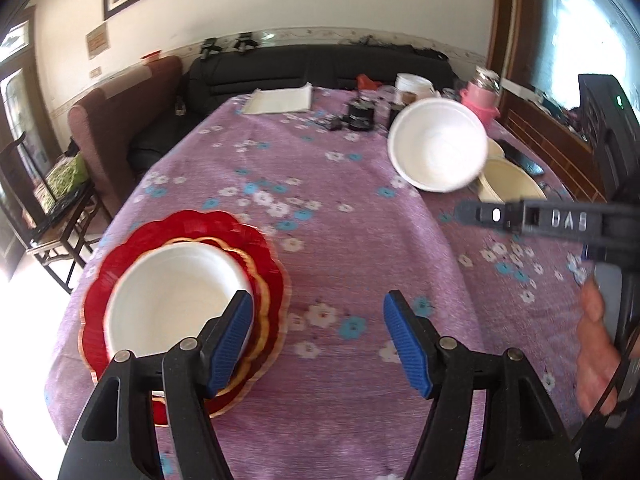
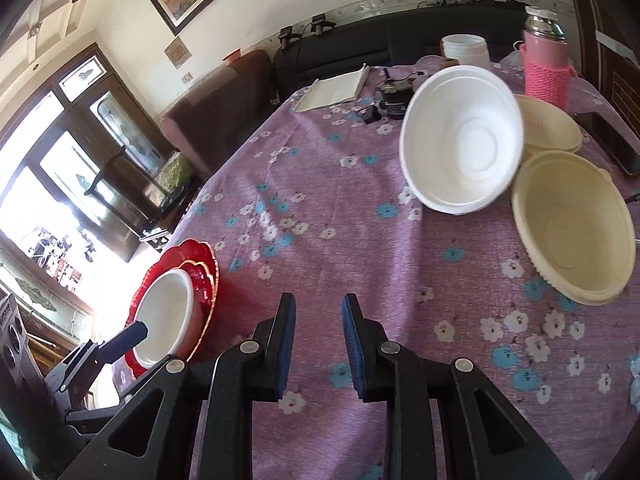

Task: Organize plates and bowls
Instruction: 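Lower the white bowl into the red plates and open the left gripper, then move the left gripper to the cream ribbed plastic bowl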

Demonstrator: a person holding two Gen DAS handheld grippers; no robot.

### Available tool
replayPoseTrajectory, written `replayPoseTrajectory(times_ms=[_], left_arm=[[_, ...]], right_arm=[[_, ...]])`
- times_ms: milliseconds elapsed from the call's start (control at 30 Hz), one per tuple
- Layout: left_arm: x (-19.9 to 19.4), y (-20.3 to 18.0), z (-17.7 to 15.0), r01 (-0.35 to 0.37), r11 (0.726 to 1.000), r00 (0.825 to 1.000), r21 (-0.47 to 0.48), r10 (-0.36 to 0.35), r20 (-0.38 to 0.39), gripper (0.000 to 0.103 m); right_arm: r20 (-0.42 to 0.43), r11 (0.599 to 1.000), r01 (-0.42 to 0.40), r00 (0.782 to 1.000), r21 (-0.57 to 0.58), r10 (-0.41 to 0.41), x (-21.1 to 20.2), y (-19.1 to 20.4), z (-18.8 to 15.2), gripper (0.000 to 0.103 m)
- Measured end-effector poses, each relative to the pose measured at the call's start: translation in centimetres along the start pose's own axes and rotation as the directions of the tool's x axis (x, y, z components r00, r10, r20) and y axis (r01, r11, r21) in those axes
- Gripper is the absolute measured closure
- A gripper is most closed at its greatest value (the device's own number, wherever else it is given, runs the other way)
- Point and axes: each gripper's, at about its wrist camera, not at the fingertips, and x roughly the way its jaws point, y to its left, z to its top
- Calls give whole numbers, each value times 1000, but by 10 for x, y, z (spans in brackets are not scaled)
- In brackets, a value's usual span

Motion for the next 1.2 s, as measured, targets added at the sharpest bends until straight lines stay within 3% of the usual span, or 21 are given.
replayPoseTrajectory(times_ms=[300,433,567,767,867,1000,1100,1200], left_arm=[[61,-81,-13,116,980,986,161,-95,-136,35],[80,-96,-19,134,971,980,196,-102,-168,35],[85,-92,-22,141,976,977,166,-111,-181,31],[86,-93,-22,140,975,978,173,-108,-180,29],[86,-91,-20,147,975,976,164,-116,-184,29],[82,-88,-17,155,976,976,154,-127,-176,29],[80,-86,-17,157,977,976,147,-130,-174,29],[77,-82,-15,159,978,976,137,-135,-170,29]], right_arm=[[79,980,115,988,164,-129,-44,-98,14,77],[104,936,222,961,273,-258,-64,-154,23,78],[98,879,315,923,359,-371,-73,-202,29,75],[34,871,262,953,415,-302,-43,-238,23,76],[13,864,216,968,455,-249,-41,-237,18,84],[-1,858,126,990,499,-144,-43,-218,1,84],[-24,881,93,995,464,-92,-38,-196,-8,84],[-75,903,-6,996,431,43,-31,-173,-20,82]])
